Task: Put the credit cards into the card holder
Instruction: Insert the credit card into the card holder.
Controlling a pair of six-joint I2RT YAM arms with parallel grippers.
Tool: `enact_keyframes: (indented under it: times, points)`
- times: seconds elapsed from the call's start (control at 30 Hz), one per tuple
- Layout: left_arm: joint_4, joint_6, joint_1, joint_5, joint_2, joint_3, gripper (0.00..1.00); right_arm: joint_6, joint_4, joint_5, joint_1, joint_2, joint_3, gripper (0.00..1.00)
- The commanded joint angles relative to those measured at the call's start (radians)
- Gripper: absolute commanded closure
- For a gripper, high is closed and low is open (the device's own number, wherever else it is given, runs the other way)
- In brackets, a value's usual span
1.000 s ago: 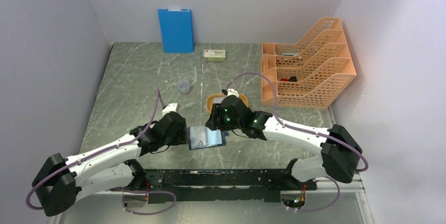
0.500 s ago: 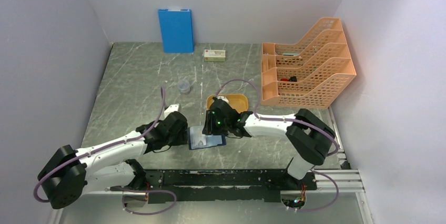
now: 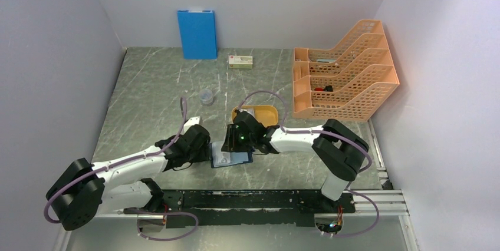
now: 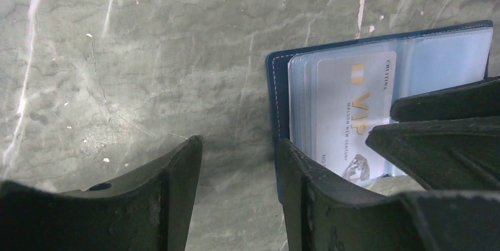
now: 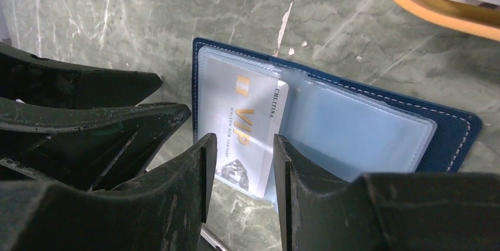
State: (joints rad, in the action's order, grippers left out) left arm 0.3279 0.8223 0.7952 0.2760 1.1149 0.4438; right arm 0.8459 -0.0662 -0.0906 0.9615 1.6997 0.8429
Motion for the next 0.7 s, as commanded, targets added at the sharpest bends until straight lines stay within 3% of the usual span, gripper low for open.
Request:
enact_keyframes:
  times: [0.0, 0.23, 0.4, 0.53, 0.67]
  points:
    - [-0.030, -0.018, -0.008, -0.029, 0.020, -0.017, 0.45, 0.017, -0.049, -0.049, 0.000, 0.025, 0.008, 0.57]
    - [-0.024, -0.021, -0.008, -0.034, 0.023, -0.010, 0.45, 0.036, -0.091, -0.096, 0.000, 0.003, -0.015, 0.57]
    - [0.079, -0.008, -0.008, 0.008, -0.046, 0.036, 0.45, -0.020, 0.044, -0.001, -0.036, -0.142, -0.010, 0.53]
    - [0.177, -0.005, -0.008, 0.052, -0.176, 0.099, 0.43, -0.114, 0.213, 0.161, -0.127, -0.274, 0.040, 0.46]
    - [0.244, -0.028, -0.008, 0.086, -0.251, 0.158, 0.41, -0.172, 0.277, 0.171, -0.268, -0.279, 0.084, 0.39]
